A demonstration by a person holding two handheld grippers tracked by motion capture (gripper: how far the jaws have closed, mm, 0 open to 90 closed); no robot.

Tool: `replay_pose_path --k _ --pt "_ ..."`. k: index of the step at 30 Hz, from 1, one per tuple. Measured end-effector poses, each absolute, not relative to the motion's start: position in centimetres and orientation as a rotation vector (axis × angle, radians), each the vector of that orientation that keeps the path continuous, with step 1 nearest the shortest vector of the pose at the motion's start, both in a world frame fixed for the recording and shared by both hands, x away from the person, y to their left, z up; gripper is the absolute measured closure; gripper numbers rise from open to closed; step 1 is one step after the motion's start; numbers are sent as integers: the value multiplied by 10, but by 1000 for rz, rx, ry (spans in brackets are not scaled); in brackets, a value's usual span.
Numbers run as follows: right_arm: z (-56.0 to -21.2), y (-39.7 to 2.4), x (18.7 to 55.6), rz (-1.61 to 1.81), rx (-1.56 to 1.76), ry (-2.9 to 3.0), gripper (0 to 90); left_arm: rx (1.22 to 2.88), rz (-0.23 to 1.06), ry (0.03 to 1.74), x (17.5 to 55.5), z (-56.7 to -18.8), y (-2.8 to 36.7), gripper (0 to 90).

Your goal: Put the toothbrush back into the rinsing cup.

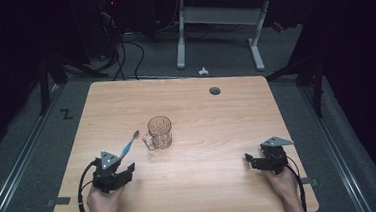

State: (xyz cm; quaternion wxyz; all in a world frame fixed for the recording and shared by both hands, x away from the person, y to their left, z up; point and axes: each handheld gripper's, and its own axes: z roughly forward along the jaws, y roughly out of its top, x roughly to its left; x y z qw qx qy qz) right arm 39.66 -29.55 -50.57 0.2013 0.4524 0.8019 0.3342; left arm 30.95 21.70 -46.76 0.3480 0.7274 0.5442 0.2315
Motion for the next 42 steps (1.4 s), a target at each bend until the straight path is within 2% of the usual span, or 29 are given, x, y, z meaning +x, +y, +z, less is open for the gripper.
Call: replay_pose_path --k 16,42 --pt "-506 -295 397 933 1264 2239 221 1857 612 1463 309 -467 237 458" --pt "-506 -295 397 933 1264 2239 220 1894 614 1477 338 -457 249 416"
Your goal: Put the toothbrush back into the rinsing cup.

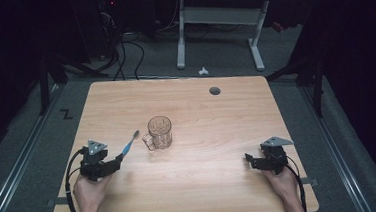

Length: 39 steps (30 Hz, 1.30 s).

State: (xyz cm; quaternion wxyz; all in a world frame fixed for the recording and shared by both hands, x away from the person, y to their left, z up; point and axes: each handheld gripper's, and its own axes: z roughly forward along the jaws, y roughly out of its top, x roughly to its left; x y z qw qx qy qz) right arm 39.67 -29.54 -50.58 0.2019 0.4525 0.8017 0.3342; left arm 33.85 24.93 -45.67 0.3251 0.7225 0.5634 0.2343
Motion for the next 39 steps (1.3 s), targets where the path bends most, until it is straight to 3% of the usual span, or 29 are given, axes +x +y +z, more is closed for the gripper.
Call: replay_pose_path --k 39 --pt "-506 -296 397 934 1265 2238 221 2137 512 1489 395 -440 230 461"
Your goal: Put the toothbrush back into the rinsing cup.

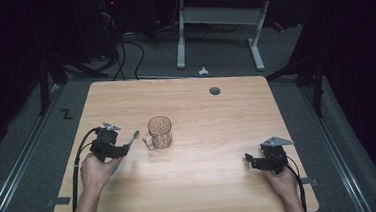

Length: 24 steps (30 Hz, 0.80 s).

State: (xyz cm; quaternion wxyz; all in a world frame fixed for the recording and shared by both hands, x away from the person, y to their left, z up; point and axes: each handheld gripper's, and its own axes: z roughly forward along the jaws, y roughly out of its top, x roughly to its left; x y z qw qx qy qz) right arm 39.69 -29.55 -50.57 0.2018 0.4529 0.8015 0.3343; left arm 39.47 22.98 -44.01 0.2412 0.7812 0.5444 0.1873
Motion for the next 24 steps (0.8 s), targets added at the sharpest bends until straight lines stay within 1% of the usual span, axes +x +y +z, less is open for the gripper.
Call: replay_pose_path --k 10,12,24 --pt "-506 -295 397 933 1268 2239 221 2213 500 1477 413 -439 219 480" --pt "-506 -295 397 933 1268 2239 221 2223 492 1474 417 -441 216 498" --pt "-506 -295 397 934 1268 2240 221 2332 421 1551 441 -456 212 532"
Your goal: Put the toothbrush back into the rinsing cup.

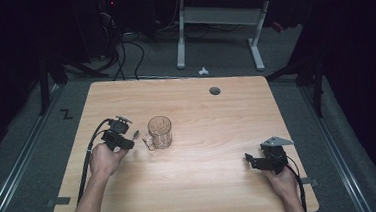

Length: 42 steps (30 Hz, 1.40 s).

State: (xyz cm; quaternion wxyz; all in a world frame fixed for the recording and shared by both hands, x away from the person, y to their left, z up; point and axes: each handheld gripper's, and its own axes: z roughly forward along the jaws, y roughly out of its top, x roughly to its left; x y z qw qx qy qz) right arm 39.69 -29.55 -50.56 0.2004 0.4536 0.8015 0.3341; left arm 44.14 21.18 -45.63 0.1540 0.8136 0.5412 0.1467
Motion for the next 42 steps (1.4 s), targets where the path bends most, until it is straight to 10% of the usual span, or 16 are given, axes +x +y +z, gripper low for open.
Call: replay_pose_path --k 42 --pt "-506 -295 397 933 1267 2239 221 2317 286 1617 454 -472 219 800"
